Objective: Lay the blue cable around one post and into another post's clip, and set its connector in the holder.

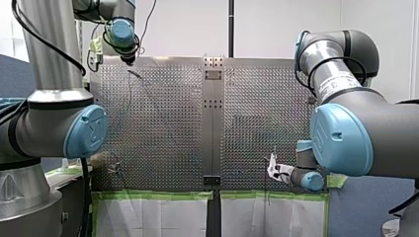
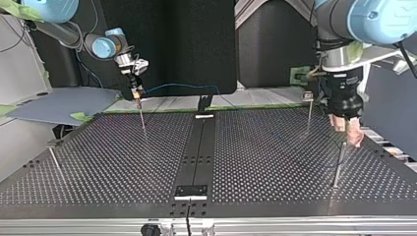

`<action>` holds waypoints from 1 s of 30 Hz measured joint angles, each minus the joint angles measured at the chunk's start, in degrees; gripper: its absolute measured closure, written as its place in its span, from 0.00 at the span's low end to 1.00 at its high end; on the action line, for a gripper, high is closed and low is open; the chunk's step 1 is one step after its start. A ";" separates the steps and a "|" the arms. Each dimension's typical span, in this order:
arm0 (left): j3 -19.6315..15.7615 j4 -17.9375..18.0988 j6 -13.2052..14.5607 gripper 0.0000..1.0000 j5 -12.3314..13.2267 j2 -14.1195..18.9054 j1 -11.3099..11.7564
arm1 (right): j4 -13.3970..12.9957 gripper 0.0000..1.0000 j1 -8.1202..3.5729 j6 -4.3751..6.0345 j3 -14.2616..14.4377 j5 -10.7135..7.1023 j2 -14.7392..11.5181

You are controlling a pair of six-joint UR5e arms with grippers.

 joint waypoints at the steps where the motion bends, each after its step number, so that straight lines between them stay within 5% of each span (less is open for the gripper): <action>1: -0.46 0.07 0.45 0.00 0.42 0.03 -0.15 | 0.01 1.00 -0.09 0.00 0.00 0.00 0.00; 8: -3.66 2.48 3.14 0.00 3.55 0.02 -2.64 | 0.08 1.00 -0.57 -0.02 0.00 0.43 0.00; 13: -6.36 5.19 1.80 0.00 5.21 -1.64 -5.32 | 0.17 1.00 -0.59 -0.20 -0.01 0.51 0.00; 24: -12.03 10.84 -3.70 0.00 0.60 -7.18 -10.99 | 0.63 1.00 -0.32 -0.95 -0.01 0.88 0.00; 30: -14.89 13.68 -6.57 0.00 -2.24 -10.03 -13.84 | 2.32 1.00 -0.04 -2.69 0.04 2.88 0.00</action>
